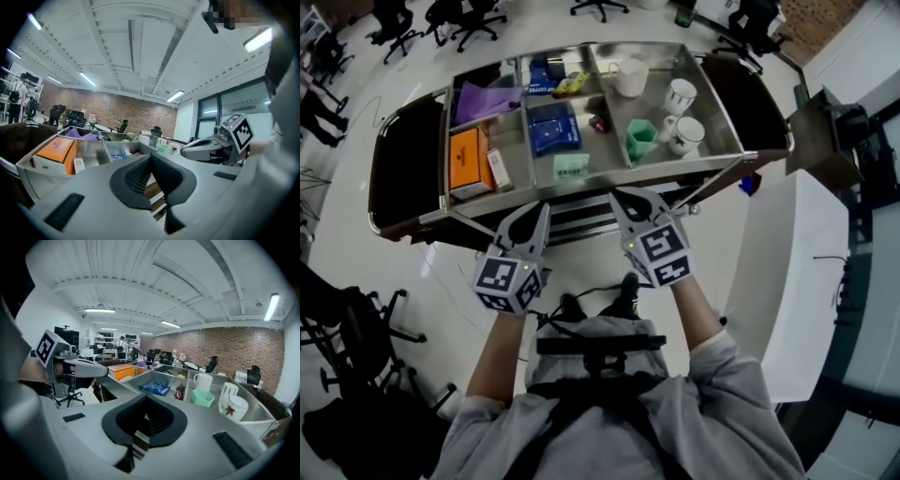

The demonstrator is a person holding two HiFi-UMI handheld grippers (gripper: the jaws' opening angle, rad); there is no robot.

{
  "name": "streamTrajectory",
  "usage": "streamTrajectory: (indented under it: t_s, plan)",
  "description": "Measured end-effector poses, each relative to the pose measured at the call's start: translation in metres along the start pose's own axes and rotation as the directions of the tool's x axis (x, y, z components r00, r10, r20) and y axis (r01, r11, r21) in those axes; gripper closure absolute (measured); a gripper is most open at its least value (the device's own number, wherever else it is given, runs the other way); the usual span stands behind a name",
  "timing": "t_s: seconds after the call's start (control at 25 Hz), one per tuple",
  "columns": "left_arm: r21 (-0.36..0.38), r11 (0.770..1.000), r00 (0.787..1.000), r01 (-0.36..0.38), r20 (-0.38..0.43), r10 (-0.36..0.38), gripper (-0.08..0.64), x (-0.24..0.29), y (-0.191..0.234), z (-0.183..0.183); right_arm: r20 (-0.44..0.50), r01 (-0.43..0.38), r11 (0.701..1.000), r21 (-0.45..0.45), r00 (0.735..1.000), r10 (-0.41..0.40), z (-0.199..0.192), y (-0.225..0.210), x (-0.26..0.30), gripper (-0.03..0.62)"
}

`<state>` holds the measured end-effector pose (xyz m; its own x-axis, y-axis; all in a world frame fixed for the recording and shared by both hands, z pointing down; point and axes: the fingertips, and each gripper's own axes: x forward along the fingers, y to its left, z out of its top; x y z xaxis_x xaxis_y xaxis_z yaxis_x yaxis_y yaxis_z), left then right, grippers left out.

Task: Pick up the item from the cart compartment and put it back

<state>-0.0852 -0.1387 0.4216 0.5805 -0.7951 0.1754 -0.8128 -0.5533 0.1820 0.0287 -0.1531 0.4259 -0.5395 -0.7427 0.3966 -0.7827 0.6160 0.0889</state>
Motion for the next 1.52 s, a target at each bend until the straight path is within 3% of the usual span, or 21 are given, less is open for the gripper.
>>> streamTrajectory:
  t_s: [0.12, 0.28, 0.48, 0.6, 0.76, 0.96, 1.08, 1.16, 1.28, 1.52]
  plan:
    - [-0.004, 1.000, 1.000, 0.018, 0.006, -0.018, 0.565, 0.005, 0.000, 0.003, -0.025, 0.003, 0.995, -0.097, 1.000, -0.005, 0.016, -0.010, 0.010, 0.579]
    - [-0.012, 0.999, 1.000, 0.029, 0.008, -0.029, 0.565, 0.012, -0.001, 0.006, -0.109, -0.047, 0.953, -0.301, 0.994, 0.014, 0.031, -0.023, 0.029, 0.486]
    - [-0.020, 0.999, 0.999, 0.031, 0.025, -0.031, 0.565, 0.019, 0.000, 0.010, -0.281, -0.183, 0.802, -0.569, 0.960, 0.020, 0.039, -0.038, 0.065, 0.451]
    - [-0.027, 0.999, 0.999, 0.033, 0.038, -0.032, 0.565, 0.021, 0.000, 0.013, -0.385, -0.272, 0.716, -0.643, 0.923, 0.005, 0.036, -0.049, 0.088, 0.437]
    - [-0.027, 0.999, 0.998, 0.031, 0.048, -0.030, 0.565, 0.024, 0.004, 0.017, -0.495, -0.373, 0.640, -0.672, 0.869, -0.013, 0.033, -0.066, 0.118, 0.385]
    - [-0.036, 0.999, 0.998, 0.023, 0.057, -0.021, 0.565, 0.027, 0.011, 0.019, -0.622, -0.508, 0.529, -0.680, 0.782, -0.049, 0.027, -0.077, 0.146, 0.385]
    - [-0.045, 0.999, 0.998, 0.023, 0.052, -0.021, 0.565, 0.029, 0.011, 0.020, -0.701, -0.594, 0.452, -0.666, 0.705, -0.107, 0.019, -0.083, 0.162, 0.364]
    - [-0.048, 0.999, 0.998, 0.026, 0.053, -0.023, 0.565, 0.031, 0.011, 0.021, -0.756, -0.657, 0.418, -0.627, 0.643, -0.123, 0.007, -0.085, 0.172, 0.364]
    - [-0.050, 0.998, 0.998, 0.026, 0.053, -0.024, 0.565, 0.033, 0.010, 0.023, -0.828, -0.741, 0.398, -0.540, 0.552, -0.097, -0.016, -0.082, 0.182, 0.364]
    - [-0.044, 0.999, 0.999, 0.014, 0.049, -0.012, 0.565, 0.032, 0.017, 0.023, -0.881, -0.782, 0.406, -0.474, 0.426, -0.206, -0.030, -0.099, 0.184, 0.364]
